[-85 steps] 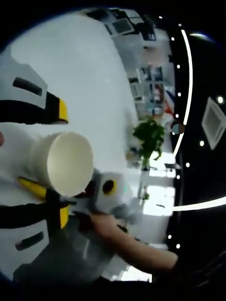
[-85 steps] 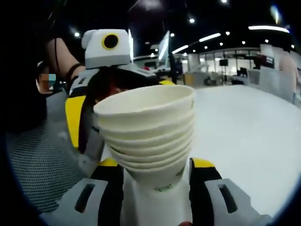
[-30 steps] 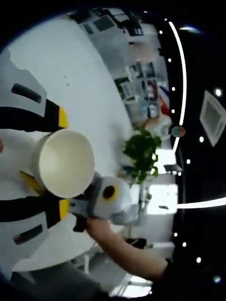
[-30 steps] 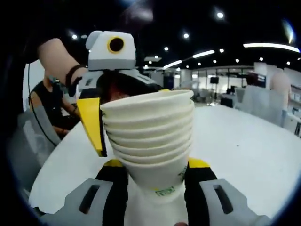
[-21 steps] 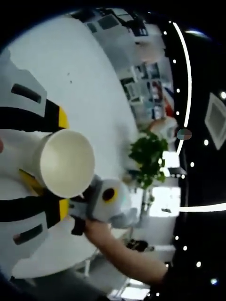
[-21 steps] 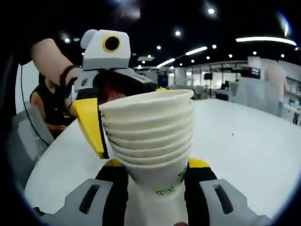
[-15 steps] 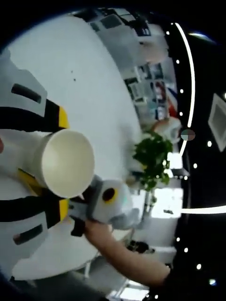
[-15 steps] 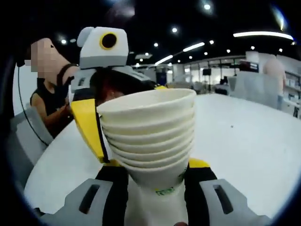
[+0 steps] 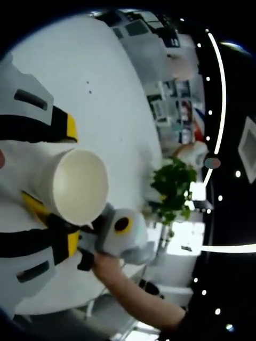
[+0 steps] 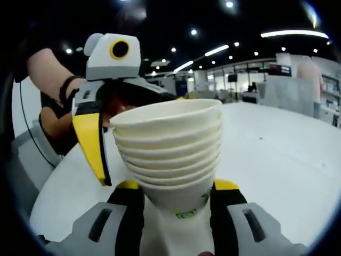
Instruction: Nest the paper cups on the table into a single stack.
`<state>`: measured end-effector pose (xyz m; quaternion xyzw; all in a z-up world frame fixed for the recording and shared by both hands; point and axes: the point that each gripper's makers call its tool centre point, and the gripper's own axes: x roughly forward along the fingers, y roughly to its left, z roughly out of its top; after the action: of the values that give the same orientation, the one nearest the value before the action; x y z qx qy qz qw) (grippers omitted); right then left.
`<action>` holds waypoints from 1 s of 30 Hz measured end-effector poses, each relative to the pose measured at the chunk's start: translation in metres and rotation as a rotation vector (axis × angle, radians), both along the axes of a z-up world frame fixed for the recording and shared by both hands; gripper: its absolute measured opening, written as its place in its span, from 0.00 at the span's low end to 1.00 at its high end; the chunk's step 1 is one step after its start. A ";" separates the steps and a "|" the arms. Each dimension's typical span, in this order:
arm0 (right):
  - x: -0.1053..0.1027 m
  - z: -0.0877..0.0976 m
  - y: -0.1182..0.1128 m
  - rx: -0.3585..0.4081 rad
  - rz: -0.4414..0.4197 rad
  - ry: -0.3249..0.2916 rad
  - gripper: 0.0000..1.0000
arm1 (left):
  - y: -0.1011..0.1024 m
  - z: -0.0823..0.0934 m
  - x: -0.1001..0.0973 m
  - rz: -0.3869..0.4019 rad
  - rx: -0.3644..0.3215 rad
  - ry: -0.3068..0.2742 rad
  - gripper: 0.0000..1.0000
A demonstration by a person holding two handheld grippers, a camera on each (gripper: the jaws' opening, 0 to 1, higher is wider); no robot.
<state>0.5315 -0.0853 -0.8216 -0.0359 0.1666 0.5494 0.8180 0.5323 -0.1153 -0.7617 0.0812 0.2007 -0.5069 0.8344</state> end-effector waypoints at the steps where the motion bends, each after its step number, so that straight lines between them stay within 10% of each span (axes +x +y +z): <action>1: 0.000 -0.001 -0.002 -0.007 -0.009 0.005 0.51 | 0.002 0.001 0.000 0.004 0.002 -0.006 0.64; 15: -0.029 0.017 -0.027 -0.029 -0.073 0.024 0.63 | 0.026 0.041 -0.012 0.056 -0.033 -0.035 0.70; 30: -0.093 0.075 -0.062 -0.049 -0.248 -0.004 0.77 | 0.077 0.091 -0.084 0.103 -0.078 -0.042 0.88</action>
<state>0.4390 -0.1474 -0.7464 -0.0360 0.1815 0.4399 0.8788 0.4482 -0.0381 -0.6710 0.0488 0.1670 -0.4689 0.8660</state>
